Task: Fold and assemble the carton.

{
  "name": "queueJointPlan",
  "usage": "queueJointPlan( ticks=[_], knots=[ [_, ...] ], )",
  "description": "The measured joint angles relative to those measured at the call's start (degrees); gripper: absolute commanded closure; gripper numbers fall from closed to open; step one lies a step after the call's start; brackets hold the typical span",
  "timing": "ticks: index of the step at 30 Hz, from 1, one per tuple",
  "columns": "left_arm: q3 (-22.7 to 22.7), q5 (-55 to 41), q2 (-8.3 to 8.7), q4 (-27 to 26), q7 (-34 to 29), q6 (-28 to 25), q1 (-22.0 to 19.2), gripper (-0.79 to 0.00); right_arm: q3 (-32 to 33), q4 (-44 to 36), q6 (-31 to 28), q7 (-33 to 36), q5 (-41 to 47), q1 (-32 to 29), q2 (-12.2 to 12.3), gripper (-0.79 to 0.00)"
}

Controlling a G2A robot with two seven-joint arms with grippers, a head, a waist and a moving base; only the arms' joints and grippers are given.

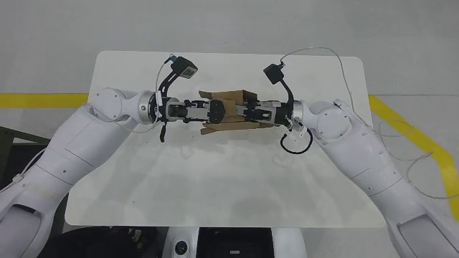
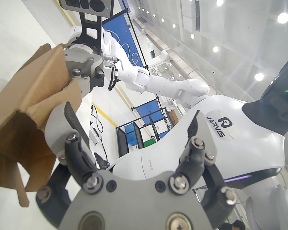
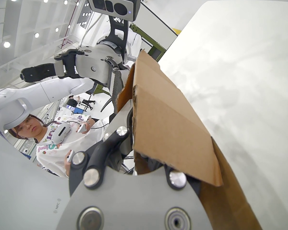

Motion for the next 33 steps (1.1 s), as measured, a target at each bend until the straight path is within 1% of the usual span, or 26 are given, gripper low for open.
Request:
queueJointPlan(
  ticks=[5, 10, 18, 26, 33],
  knots=[
    [-1.93, 0.46, -0.32, 0.57, -0.06, 0.06, 0.81, -0.785, 1.86, -0.39, 0.2, 0.1, -0.51, -1.04, 0.31, 0.0],
    [-3.95, 1.06, -0.25, 2.18, -0.37, 0.37, 2.42, -0.785, 3.17, -1.54, 0.31, 0.91, -0.66, -1.97, 0.54, 0.0],
    [-7.02, 2.3, -0.3, 5.2, -1.08, 1.07, 4.17, -0.785, 2.95, -3.01, 0.31, 4.82, 1.31, -2.32, 0.24, 0.0],
    [-9.26, 2.27, -0.86, 5.11, -1.74, 1.74, 4.88, -0.785, 1.41, -2.23, 0.14, 8.77, 3.87, -1.69, -0.56, 0.0],
    [-10.64, 2.21, -1.42, 4.66, -2.67, 2.66, 5.51, -0.785, 0.56, -0.86, -0.49, 9.85, 5.08, -0.94, -1.33, 0.0]
  ],
)
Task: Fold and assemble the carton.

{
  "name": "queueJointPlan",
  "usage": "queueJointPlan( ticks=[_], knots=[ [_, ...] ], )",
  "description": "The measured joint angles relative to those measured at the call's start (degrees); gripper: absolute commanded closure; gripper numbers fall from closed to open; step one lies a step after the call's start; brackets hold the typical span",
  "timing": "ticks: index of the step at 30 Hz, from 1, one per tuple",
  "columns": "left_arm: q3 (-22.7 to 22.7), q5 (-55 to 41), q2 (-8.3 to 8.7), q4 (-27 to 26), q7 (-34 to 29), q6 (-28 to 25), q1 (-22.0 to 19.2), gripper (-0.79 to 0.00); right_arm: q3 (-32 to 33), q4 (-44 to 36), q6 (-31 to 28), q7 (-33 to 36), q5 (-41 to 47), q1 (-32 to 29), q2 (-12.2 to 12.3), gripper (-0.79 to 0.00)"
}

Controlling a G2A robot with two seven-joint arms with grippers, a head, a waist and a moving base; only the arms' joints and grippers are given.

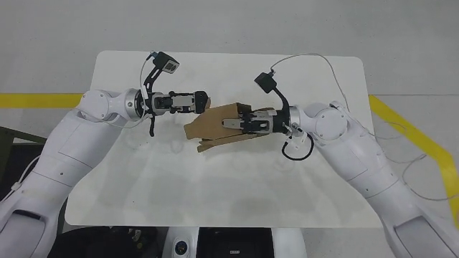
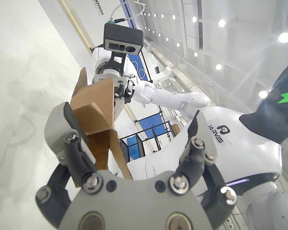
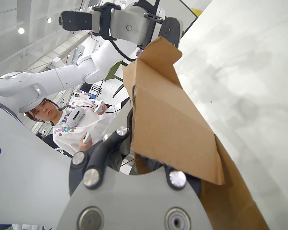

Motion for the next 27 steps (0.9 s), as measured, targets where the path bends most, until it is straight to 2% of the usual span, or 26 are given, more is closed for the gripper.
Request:
queueJointPlan(
  ticks=[20, 27],
  knots=[
    [-3.32, 5.2, -0.87, -3.86, -1.89, 1.89, 2.2, -0.785, 4.77, 0.27, -0.38, -11.88, -7.29, -2.07, -0.37, 0.0],
    [-4.24, 5.61, -1.1, -4.62, -2.62, 2.61, 3.17, -0.785, 6.26, -0.58, -0.14, -14.19, -9.7, -2.62, -0.41, 0.0]
  ],
)
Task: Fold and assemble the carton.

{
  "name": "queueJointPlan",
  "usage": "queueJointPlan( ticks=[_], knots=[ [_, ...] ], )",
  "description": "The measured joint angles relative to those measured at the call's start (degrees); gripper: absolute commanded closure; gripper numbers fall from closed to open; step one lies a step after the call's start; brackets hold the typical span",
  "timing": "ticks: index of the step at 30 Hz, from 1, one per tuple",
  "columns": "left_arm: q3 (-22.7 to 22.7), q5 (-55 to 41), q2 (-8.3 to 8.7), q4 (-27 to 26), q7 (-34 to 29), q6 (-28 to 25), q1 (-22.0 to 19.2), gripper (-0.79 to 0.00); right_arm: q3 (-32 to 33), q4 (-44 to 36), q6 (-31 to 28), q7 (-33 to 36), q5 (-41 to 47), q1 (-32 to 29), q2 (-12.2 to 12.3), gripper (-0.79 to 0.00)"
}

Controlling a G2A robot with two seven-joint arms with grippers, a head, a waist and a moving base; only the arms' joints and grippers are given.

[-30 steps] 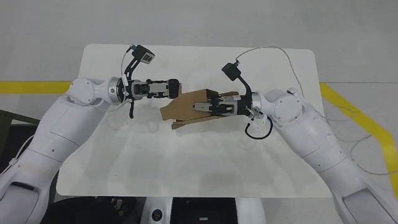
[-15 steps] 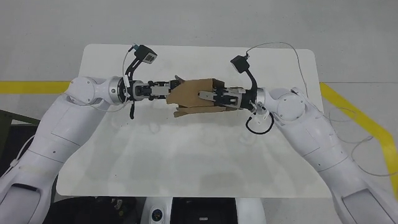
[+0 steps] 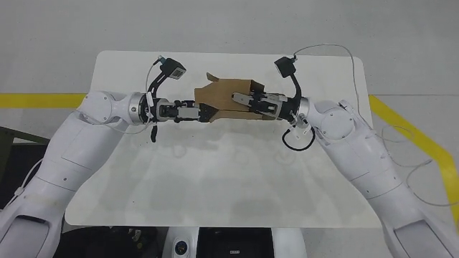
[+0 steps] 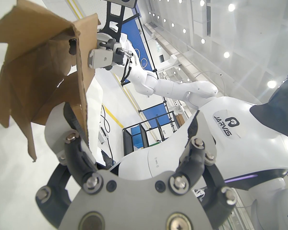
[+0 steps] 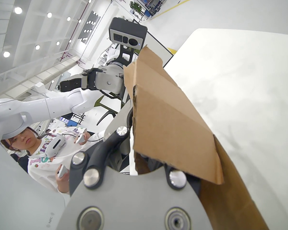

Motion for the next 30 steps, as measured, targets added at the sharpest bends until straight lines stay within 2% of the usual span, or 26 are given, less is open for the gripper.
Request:
queueJointPlan(
  ticks=[14, 30],
  knots=[
    [-0.02, 0.08, -1.09, -1.46, -1.61, 1.61, 1.08, -0.785, 0.95, -0.97, -0.47, -4.09, -2.74, 0.07, -0.83, 0.0],
    [-0.31, 0.79, -2.42, -1.03, -2.15, 2.15, 0.57, -0.785, -1.37, -0.7, -1.47, -1.67, -0.04, 0.84, -2.32, 0.0]
  ],
)
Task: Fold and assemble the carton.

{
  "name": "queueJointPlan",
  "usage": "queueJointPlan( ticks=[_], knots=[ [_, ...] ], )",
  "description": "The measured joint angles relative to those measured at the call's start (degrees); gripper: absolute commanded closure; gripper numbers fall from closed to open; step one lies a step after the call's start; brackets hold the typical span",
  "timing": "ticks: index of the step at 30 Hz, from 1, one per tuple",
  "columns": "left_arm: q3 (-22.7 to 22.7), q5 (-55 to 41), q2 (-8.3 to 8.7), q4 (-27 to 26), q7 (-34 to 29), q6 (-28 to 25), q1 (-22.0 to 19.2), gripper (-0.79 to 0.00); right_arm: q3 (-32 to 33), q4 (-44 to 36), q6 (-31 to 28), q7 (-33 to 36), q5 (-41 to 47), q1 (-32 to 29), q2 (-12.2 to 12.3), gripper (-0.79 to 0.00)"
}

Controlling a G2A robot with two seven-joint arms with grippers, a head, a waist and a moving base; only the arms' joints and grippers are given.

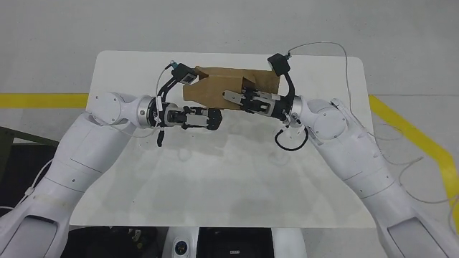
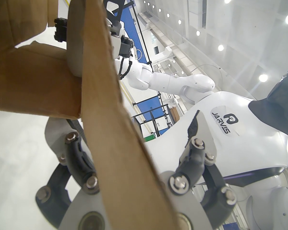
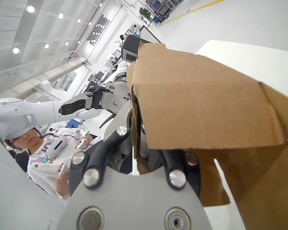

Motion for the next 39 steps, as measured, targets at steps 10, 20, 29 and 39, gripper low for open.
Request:
queueJointPlan(
  ticks=[10, 20, 29, 39],
  knots=[
    [-1.1, 0.6, -0.32, -0.09, -0.37, 0.37, 0.49, -0.785, 0.14, 0.46, -0.06, 0.66, 0.35, -0.39, -0.44, 0.0],
    [-2.37, 2.02, -0.4, -0.3, -0.97, 0.97, 1.23, -0.785, 3.22, 0.67, -0.18, 1.68, 0.07, -1.55, 0.06, 0.0],
    [-5.78, 5.77, 0.65, 1.42, -0.41, 0.41, 2.28, -0.785, 6.51, 0.07, -1.06, 8.74, 5.32, -3.84, 1.23, 0.0],
    [-8.89, 12.34, 1.85, 3.93, 1.77, -1.79, 2.76, -0.785, 9.23, -1.62, -1.75, 13.19, 9.57, -6.43, 2.16, 0.0]
  ],
)
